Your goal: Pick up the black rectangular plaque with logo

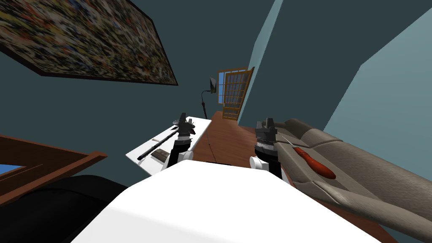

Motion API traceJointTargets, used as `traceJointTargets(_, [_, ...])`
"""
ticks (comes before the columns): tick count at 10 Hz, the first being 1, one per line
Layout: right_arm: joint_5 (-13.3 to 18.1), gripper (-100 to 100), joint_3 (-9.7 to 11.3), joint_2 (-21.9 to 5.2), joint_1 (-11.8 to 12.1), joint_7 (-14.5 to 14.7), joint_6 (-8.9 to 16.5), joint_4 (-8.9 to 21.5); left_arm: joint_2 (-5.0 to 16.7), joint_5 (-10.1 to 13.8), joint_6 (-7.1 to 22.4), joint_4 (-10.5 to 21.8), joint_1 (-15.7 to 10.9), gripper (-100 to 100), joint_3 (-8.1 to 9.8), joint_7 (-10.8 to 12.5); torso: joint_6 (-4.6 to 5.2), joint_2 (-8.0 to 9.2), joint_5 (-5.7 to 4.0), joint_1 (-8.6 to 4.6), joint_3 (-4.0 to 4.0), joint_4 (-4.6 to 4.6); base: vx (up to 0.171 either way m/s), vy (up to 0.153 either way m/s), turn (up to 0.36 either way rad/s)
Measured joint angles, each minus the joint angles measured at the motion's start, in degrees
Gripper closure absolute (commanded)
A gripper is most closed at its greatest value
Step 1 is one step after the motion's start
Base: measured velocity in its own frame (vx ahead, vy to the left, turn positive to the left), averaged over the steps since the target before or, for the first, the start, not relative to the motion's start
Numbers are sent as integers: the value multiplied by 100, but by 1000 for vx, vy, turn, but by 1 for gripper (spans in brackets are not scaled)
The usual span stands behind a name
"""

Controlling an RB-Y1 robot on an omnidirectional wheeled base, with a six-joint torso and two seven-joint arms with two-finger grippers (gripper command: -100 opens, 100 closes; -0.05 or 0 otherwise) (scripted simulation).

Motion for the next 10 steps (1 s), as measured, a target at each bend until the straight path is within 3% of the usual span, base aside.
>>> traceJointTargets(2, [0,0,0,0,0,0,0,0,259,62,138,-37,26,-100,63,-74,0,0,-2,-9,0,0,1,-40,-20])
traceJointTargets(5, [0,0,1,1,0,0,0,0,665,260,627,-146,77,-100,267,-296,0,-4,-4,-20,-2,-1,11,-51,-20])
traceJointTargets(10, [0,0,0,0,0,0,0,0,965,597,1344,-253,197,-100,582,-615,0,-6,-4,-17,-3,-1,15,-42,-20])
